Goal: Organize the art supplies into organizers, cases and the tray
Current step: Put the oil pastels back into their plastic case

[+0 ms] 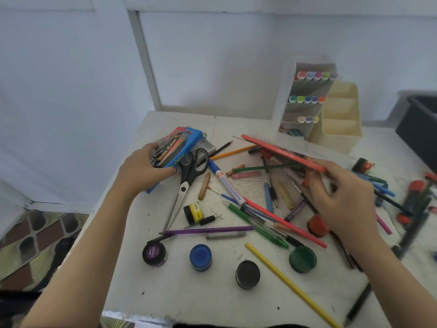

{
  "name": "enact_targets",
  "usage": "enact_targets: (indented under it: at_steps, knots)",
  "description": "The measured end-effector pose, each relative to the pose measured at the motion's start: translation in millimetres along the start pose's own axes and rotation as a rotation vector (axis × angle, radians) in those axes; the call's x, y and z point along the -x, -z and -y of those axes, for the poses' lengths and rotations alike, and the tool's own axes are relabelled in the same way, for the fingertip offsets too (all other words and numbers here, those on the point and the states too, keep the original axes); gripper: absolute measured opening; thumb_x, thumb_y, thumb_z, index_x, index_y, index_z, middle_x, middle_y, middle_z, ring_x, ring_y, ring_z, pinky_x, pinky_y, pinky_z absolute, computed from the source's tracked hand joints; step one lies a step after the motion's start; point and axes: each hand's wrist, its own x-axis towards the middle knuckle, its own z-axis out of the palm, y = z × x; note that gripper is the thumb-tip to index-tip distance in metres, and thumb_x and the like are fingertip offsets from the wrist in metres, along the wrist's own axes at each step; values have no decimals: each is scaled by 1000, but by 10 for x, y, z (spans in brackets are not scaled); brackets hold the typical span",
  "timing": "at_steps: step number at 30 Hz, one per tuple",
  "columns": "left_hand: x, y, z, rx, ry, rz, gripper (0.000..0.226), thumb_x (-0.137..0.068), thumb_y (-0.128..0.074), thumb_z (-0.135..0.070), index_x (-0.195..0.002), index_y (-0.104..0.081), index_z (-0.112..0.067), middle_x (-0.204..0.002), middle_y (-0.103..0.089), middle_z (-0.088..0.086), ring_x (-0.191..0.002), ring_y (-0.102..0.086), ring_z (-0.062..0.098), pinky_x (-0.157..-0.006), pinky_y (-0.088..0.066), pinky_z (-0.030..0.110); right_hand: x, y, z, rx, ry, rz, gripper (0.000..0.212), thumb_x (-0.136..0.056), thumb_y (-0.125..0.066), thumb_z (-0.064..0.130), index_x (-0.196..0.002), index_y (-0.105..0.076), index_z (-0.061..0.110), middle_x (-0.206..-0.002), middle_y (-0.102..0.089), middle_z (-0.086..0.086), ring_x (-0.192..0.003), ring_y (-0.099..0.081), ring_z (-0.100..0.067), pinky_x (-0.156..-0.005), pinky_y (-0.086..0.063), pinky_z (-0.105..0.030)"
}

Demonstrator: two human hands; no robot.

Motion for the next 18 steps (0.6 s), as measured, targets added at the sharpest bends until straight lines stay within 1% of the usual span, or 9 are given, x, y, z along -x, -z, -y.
enact_targets:
  at_steps: [1,3,6,8,10,13,15,17,18]
  knots:
    - [-2,5,-6,1,-6,-13,79,-65,-70,-46,-136,-42,-24,-108,-56,-5,-92,-54,15,-76,-43,29,1,10,-10,-10,-7,-5,22,-89,-56,14,-108,-68,11,-85,-63,8,-67,-46,11,-64,-38,-2]
    - [-21,15,-22,-15,-35,-24,80,-59,-60,-51,-133,-44,-26,-106,-58,-5,-91,-56,16,-79,-47,32,1,34,-30,-23,-13,-15,23,-89,-55,14,-109,-67,10,-87,-64,7,-68,-52,6,-63,-41,-5]
    - [-57,19,-58,-86,-35,40,87,-54,-60,-56,-135,-41,-29,-106,-56,-6,-95,-55,17,-83,-45,33,-5,48,-47,-21,-6,-15,24,-90,-53,16,-109,-66,11,-82,-66,3,-65,-55,-2,-59,-41,-14]
    - [-82,16,-67,-131,-22,134,100,-47,-61,-66,-138,-38,-31,-112,-57,-4,-100,-55,19,-90,-46,37,-12,46,-70,-23,-15,-21,23,-90,-53,16,-108,-66,10,-79,-65,1,-66,-53,0,-59,-38,-14]
    - [-88,4,-57,-118,-30,173,108,-43,-56,-76,-140,-36,-33,-118,-57,-3,-104,-55,19,-95,-46,43,-15,45,-87,-27,-21,-33,21,-91,-54,14,-107,-67,11,-77,-64,3,-65,-52,1,-58,-36,-10]
    - [-93,15,-45,-93,-51,143,105,-48,-54,-80,-140,-37,-33,-124,-57,-2,-106,-55,18,-96,-45,45,-2,52,-74,-64,15,-60,22,-90,-54,11,-107,-65,19,-73,-57,16,-64,-54,0,-59,-40,-8]
    - [-75,26,-62,-88,-72,118,102,-51,-54,-78,-139,-39,-30,-126,-57,1,-105,-54,18,-93,-46,41,17,51,-42,-116,48,-64,24,-90,-53,13,-109,-61,23,-76,-56,22,-70,-56,2,-62,-42,-7]
    - [-52,21,-94,-77,-118,39,89,-60,-61,-68,-137,-44,-27,-127,-56,3,-107,-52,19,-89,-42,36,30,49,-18,-145,105,-66,23,-90,-50,17,-106,-66,18,-78,-59,19,-72,-56,6,-64,-42,-5]
    - [-35,12,-123,-60,-153,-28,76,-69,-66,-59,-133,-49,-25,-127,-56,4,-109,-51,19,-87,-40,33,36,49,-7,-151,134,-62,24,-89,-49,17,-105,-68,15,-78,-59,18,-71,-55,5,-63,-42,-6]
